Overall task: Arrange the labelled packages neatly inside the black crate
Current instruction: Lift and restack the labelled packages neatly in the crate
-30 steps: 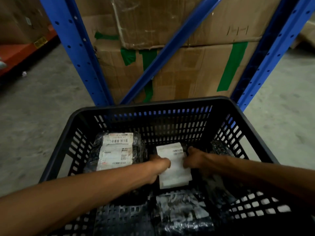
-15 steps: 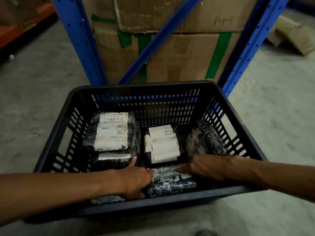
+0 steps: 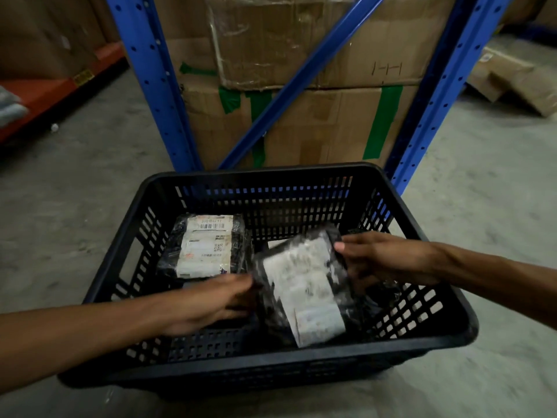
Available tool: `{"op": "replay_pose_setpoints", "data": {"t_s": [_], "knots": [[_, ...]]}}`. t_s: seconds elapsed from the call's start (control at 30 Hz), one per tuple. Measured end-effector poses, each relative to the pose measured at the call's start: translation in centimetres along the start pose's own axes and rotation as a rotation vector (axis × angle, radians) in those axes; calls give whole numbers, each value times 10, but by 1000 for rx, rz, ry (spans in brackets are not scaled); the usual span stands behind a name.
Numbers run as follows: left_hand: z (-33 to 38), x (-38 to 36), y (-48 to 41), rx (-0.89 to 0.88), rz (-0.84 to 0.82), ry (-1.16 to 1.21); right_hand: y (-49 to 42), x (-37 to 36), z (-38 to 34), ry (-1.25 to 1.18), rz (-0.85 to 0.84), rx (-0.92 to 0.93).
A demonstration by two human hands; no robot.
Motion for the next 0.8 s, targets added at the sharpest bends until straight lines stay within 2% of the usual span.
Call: {"op": "replay_pose_setpoints", "data": {"t_s": [0.1, 0.2, 0.33, 0.43, 0.57, 0.67, 0.73, 0.8], "knots": [[40, 16, -17, 34, 202, 192, -14, 17, -6, -104, 272, -14], [63, 26, -36, 89, 408, 221, -25, 18, -22, -53, 360, 6], [77, 19, -60, 109, 508, 127, -50, 27, -28, 28, 495, 21], [73, 21, -73, 141, 572, -37, -69, 38, -22, 73, 600, 21], [67, 38, -86, 168, 638, -200, -94, 37, -6, 271, 600, -36], [66, 35, -95, 214, 566, -316, -112, 31, 11, 398, 548, -143], [69, 28, -97, 219, 516, -331, -114, 26, 5, 496, 480, -181], [80, 26, -88, 156, 568, -409, -107, 19, -9, 646, 387, -203]]}}
Point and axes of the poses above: each hand's wrist, its own y-axis away from the middle knuckle, its own x-axis out of the back of the hand, z = x × y, the point moved 9 cm from there along -y, towards the middle knuckle, and after that the axes turned 6 degrees about -y, right-handed, at the moved point
